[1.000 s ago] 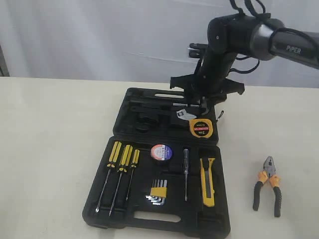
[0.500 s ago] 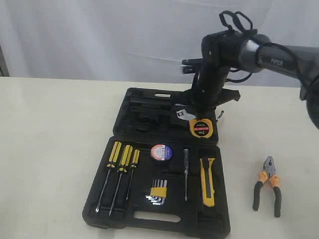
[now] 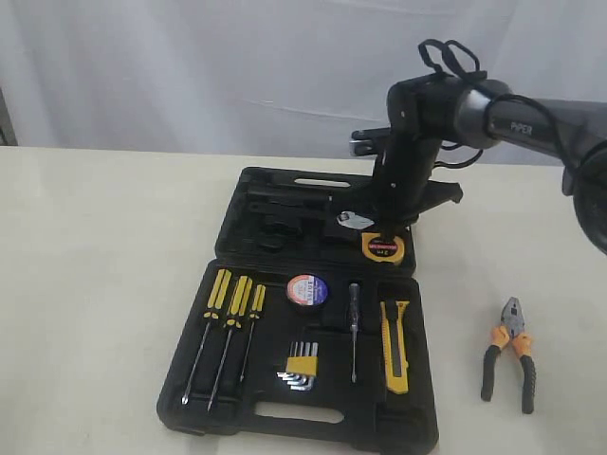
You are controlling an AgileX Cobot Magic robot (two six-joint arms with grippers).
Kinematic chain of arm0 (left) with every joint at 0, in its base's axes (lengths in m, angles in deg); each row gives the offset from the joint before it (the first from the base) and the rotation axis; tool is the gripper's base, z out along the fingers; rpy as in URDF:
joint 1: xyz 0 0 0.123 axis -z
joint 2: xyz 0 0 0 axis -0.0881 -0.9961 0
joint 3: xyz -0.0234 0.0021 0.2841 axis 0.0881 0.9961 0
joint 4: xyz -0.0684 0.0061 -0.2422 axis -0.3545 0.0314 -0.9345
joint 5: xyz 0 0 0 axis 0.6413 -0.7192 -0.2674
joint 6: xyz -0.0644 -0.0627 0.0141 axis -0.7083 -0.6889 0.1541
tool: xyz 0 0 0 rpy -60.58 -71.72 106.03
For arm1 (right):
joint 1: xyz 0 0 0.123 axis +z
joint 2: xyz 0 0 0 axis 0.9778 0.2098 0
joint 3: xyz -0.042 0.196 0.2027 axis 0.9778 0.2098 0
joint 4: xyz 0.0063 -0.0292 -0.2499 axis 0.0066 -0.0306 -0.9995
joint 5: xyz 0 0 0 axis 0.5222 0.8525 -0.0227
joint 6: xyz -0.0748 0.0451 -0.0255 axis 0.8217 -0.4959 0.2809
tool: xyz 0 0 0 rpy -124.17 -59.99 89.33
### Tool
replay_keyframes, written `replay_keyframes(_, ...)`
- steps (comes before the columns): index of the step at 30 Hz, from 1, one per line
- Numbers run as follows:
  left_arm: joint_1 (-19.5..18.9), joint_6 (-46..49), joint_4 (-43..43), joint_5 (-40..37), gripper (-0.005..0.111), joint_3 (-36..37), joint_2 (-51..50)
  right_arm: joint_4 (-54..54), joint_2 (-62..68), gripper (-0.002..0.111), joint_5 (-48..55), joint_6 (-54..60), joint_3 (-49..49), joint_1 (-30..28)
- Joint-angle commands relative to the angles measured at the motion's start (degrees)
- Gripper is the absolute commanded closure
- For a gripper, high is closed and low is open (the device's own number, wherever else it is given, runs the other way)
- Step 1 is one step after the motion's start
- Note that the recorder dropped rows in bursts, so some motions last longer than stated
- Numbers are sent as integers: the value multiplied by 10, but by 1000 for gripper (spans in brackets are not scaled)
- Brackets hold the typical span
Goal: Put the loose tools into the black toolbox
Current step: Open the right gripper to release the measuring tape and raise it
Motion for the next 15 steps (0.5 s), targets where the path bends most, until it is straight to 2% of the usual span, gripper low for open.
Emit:
replay_keyframes(1,1,-1,-1,0,107,1,2,-6,-13,109,2,4,1,-4)
replay_keyframes(7,1,-1,-1,0,107,1,2,1,11,109,37,17,1,-4)
replay_keyframes(15,1,-1,-1,0,107,1,2,4,-78,109,44,37,1,-4)
